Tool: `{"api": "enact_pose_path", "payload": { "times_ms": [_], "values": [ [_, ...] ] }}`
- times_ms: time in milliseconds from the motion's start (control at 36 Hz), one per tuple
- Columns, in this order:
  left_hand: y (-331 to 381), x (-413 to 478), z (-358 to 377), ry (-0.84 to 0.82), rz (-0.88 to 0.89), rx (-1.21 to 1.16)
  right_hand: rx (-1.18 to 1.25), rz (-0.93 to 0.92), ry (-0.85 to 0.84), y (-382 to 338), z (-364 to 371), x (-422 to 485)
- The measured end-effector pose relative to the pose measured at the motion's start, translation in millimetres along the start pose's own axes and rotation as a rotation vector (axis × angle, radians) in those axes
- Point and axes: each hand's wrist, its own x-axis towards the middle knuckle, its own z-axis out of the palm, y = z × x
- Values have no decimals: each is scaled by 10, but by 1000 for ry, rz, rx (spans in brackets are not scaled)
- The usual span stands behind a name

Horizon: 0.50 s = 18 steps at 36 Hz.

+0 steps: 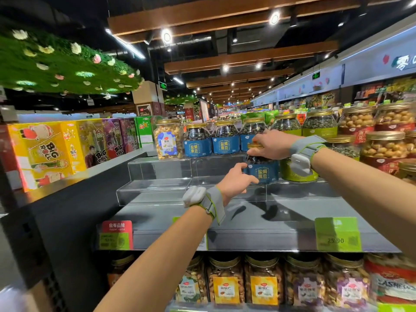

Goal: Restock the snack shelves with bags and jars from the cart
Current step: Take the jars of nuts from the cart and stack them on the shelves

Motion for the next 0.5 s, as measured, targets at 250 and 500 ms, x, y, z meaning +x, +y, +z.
{"api": "enact_pose_path", "payload": {
  "times_ms": [250, 500],
  "values": [
    [101, -223, 53, 310, 134, -256, 172, -24, 302, 26, 21, -334],
    [245, -669, 644, 234, 414, -267, 803, 219, 685, -3, 358, -1483]
  ]
}}
